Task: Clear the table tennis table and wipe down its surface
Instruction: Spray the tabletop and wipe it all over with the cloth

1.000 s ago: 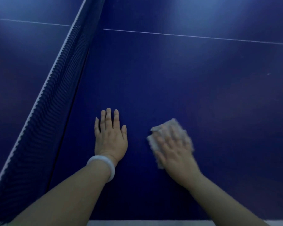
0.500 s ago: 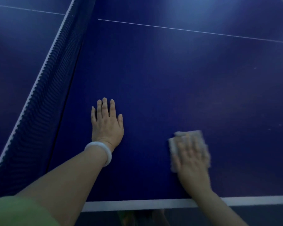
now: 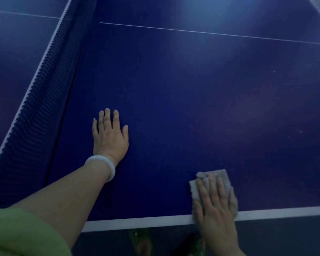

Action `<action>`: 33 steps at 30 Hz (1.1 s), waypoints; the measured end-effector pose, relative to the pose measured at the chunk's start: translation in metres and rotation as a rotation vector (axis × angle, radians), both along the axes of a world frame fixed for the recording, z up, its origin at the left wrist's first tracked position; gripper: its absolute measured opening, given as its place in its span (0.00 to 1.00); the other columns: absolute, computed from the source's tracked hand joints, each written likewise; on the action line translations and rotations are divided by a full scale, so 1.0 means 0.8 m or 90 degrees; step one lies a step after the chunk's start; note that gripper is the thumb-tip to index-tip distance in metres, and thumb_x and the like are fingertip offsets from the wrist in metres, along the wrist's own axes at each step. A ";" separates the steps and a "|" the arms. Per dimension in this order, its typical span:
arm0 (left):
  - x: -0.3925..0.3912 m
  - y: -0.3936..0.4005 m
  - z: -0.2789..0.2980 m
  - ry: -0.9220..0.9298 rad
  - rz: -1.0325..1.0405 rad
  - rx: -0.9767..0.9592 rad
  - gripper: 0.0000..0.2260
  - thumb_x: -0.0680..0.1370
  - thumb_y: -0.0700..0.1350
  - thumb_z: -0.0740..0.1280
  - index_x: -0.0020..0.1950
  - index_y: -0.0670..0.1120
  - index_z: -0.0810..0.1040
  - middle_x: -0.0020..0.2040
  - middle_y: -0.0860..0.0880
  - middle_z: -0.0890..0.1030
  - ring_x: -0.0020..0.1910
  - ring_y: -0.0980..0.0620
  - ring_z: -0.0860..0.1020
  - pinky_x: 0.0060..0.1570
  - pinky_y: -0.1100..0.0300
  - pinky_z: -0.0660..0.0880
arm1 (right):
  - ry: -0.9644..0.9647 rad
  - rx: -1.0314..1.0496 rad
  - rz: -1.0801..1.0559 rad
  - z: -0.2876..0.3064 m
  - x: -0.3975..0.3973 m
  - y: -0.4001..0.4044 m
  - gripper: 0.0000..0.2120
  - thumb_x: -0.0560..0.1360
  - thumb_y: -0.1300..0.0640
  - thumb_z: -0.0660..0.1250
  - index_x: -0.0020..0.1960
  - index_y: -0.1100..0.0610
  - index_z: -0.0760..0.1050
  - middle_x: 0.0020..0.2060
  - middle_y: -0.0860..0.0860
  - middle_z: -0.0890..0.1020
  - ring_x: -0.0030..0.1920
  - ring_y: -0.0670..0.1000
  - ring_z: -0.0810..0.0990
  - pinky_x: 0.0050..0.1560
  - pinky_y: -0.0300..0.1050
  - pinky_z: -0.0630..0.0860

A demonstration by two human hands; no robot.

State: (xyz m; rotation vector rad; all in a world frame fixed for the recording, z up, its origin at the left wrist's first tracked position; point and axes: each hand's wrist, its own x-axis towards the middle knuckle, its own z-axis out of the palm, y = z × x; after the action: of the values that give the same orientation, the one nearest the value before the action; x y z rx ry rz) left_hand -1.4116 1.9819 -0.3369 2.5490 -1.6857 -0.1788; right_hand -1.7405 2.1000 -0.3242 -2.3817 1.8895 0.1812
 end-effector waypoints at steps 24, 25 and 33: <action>-0.313 -0.007 0.009 0.000 -0.127 0.023 0.32 0.79 0.57 0.34 0.79 0.42 0.42 0.80 0.42 0.45 0.79 0.45 0.42 0.77 0.46 0.41 | -0.026 0.023 -0.305 0.005 -0.246 -0.069 0.26 0.82 0.45 0.36 0.79 0.45 0.39 0.79 0.49 0.40 0.78 0.51 0.35 0.77 0.61 0.40; -0.314 -0.007 0.010 0.000 -0.126 0.020 0.32 0.79 0.57 0.36 0.79 0.42 0.45 0.80 0.42 0.47 0.79 0.45 0.44 0.77 0.45 0.42 | -0.045 0.018 -0.379 0.007 -0.238 -0.071 0.27 0.80 0.44 0.32 0.79 0.44 0.38 0.79 0.49 0.39 0.78 0.52 0.34 0.77 0.61 0.40; -0.317 -0.007 0.010 0.004 -0.119 0.019 0.31 0.80 0.57 0.40 0.79 0.41 0.52 0.80 0.42 0.51 0.79 0.45 0.48 0.77 0.45 0.46 | -0.055 -0.022 0.266 0.003 -0.175 -0.080 0.31 0.78 0.42 0.58 0.79 0.47 0.56 0.78 0.50 0.58 0.78 0.55 0.55 0.69 0.64 0.57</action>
State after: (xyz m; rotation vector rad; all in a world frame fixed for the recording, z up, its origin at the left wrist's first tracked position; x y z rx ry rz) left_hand -1.6651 1.9765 -0.3287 2.4050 -1.9333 -0.2247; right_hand -1.8804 2.0362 -0.3214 -2.7302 1.3492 0.0713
